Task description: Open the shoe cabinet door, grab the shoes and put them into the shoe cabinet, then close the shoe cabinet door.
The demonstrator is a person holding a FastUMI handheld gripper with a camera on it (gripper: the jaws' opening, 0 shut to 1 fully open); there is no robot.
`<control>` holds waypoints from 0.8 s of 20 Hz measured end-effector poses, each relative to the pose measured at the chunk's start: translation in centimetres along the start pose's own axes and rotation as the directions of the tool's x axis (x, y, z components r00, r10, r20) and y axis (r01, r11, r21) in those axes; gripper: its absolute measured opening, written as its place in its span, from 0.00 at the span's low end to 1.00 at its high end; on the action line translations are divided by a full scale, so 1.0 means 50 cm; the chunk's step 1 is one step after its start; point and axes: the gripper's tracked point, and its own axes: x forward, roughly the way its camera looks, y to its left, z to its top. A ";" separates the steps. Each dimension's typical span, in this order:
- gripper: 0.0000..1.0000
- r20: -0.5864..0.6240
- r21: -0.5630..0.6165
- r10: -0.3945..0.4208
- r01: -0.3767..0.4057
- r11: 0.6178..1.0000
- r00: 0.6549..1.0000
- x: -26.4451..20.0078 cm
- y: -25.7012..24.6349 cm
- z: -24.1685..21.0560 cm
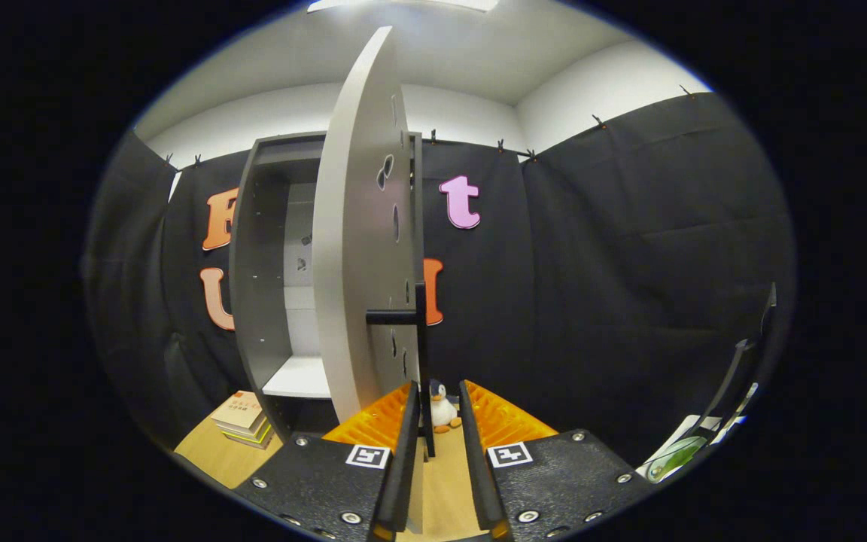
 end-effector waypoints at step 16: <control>0.55 0.002 0.106 0.012 -0.013 0.994 1.000 -0.009 -0.139 0.020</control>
